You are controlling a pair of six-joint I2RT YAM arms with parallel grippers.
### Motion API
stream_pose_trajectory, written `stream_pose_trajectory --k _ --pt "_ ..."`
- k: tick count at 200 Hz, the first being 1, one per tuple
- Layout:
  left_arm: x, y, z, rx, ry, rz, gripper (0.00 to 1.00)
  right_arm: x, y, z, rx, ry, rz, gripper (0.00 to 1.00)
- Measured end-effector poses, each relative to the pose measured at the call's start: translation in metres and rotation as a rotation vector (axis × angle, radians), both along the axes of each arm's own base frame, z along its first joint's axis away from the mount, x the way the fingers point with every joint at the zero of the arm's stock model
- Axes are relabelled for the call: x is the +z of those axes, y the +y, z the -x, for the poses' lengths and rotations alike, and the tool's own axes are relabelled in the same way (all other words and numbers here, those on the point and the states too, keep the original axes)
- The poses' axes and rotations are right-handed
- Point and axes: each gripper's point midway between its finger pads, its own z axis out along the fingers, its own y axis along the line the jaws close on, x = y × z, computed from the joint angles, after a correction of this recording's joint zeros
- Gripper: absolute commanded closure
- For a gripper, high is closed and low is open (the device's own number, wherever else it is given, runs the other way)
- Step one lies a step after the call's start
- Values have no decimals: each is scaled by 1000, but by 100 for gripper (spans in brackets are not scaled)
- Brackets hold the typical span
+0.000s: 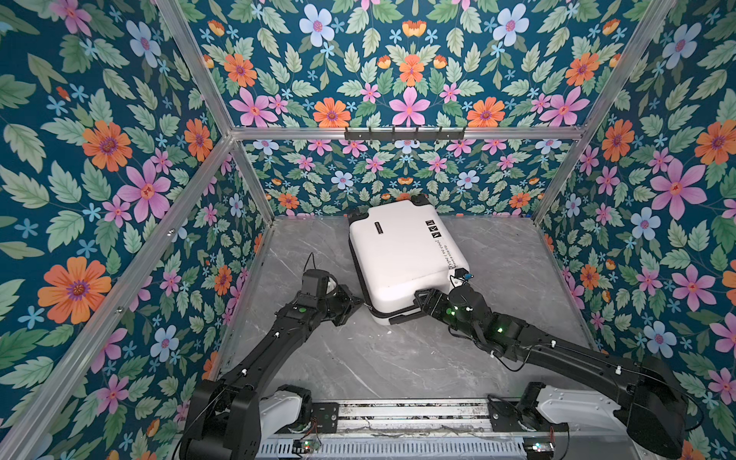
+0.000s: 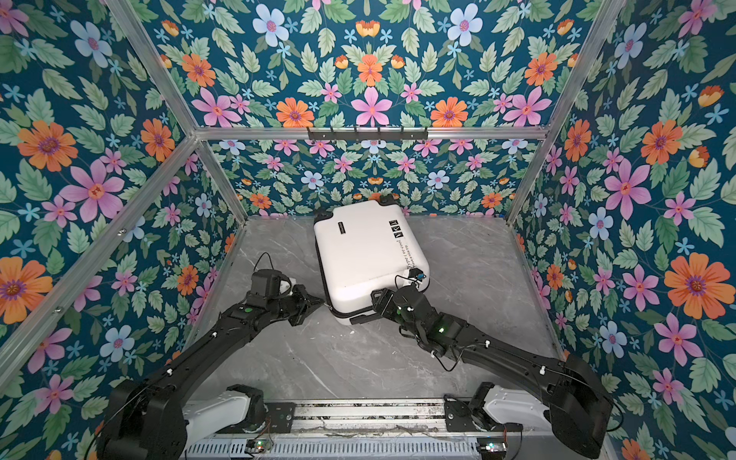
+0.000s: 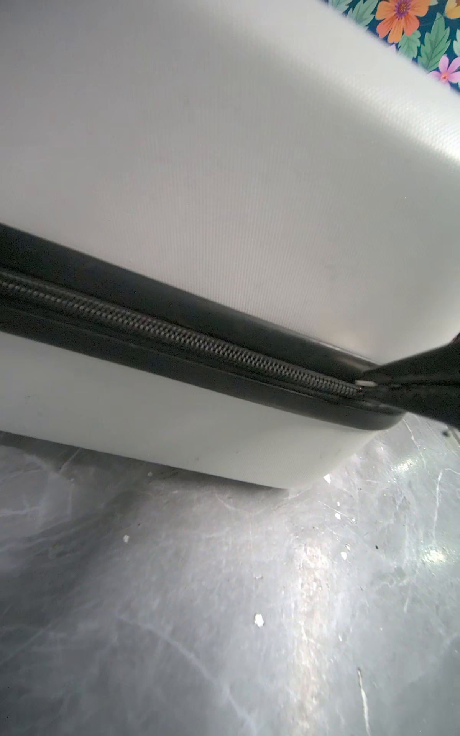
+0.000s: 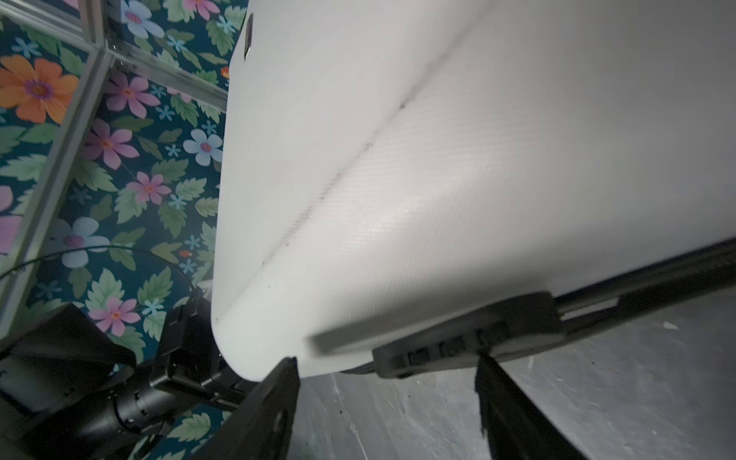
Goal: Pack the luggage
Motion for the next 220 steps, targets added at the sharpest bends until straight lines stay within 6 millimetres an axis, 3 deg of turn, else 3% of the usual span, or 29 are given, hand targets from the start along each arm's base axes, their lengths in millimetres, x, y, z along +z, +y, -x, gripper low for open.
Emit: stream_pose_trajectory --k 51,107,161,189,220 --pt "0 -2 0 -1 16 18 100 -10 -28 -3 -214 73 -129 23" --pt "1 -5 0 -18 20 26 100 -17 -22 -17 -307 77 -276 23" --pt "-4 -17 16 -166 17 25 100 -6 12 -40 -300 45 -345 24" --pt "-11 -32 38 -295 61 26 100 -5 30 -45 -282 40 -347 24" --pt "-14 -38 43 -349 61 10 100 -3 38 -48 -265 39 -355 29"
